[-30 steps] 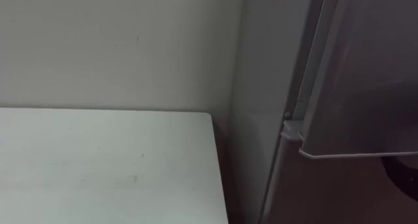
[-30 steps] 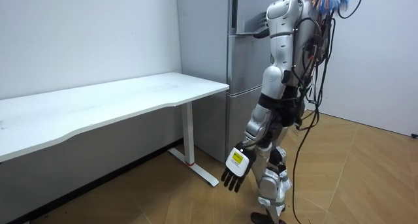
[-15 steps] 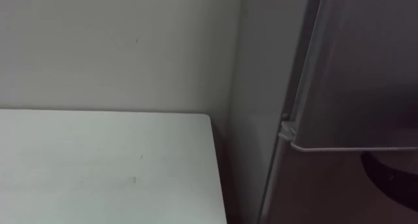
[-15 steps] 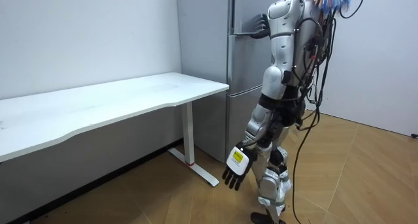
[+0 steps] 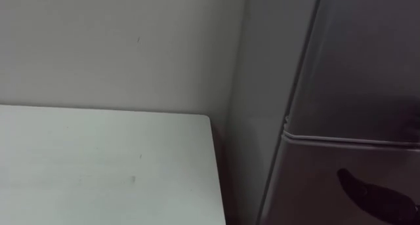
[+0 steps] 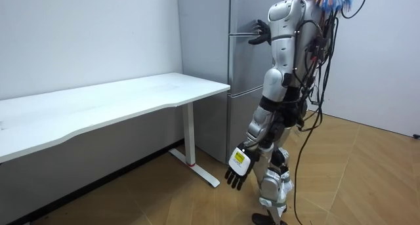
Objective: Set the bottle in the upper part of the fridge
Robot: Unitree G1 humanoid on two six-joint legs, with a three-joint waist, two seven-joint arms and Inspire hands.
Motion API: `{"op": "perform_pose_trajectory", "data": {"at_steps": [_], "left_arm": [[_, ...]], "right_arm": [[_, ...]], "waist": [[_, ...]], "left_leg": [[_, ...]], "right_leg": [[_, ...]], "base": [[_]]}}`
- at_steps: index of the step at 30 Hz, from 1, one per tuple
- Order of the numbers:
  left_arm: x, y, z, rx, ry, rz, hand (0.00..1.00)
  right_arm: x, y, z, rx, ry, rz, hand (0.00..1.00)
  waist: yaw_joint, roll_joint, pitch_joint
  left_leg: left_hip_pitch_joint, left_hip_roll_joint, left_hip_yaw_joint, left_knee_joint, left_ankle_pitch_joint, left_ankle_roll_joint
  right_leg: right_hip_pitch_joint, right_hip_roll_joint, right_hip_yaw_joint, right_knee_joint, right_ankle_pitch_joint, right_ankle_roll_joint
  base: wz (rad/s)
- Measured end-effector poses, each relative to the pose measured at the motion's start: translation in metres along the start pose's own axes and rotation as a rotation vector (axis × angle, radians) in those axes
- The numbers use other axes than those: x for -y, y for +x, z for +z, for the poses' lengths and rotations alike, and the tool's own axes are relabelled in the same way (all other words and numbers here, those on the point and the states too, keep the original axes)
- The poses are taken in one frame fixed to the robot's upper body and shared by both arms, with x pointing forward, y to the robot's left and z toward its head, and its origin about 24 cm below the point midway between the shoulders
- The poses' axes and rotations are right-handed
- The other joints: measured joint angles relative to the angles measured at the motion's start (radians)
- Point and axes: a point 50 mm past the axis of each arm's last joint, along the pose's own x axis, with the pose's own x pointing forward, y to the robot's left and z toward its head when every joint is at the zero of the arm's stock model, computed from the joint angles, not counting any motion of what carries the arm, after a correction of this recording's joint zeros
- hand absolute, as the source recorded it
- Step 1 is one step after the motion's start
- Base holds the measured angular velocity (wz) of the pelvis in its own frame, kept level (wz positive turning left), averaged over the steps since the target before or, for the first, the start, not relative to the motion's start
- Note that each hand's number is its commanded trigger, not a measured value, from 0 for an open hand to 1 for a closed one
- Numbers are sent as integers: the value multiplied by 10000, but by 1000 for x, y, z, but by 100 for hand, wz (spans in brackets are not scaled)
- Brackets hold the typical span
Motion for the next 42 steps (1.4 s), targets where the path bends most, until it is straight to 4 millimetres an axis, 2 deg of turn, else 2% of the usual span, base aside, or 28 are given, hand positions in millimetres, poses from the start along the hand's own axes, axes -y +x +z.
{"op": "perform_pose_trajectory", "data": {"at_steps": [19,37,42], "left_arm": [[0,0,-4,-164,136,-223,0],[0,0,-5,-167,101,-185,0],[-1,-1,-4,-106,-37,-138,0]], "right_arm": [[-16,-6,-11,-188,-376,569,0],[-15,-7,-14,-404,41,485,0],[-10,-4,-15,-388,-10,543,0]], "waist": [[-4,91,-6],[-12,105,-17],[-199,127,-30]], "left_leg": [[-51,51,-22,141,-1,-9],[17,50,-27,164,5,-6],[-26,50,-101,198,-1,0]], "right_leg": [[103,16,-12,-160,171,-59],[169,3,-21,-154,182,-61],[174,-5,-20,-160,187,-53]], "base": [[0],[0],[5]]}}
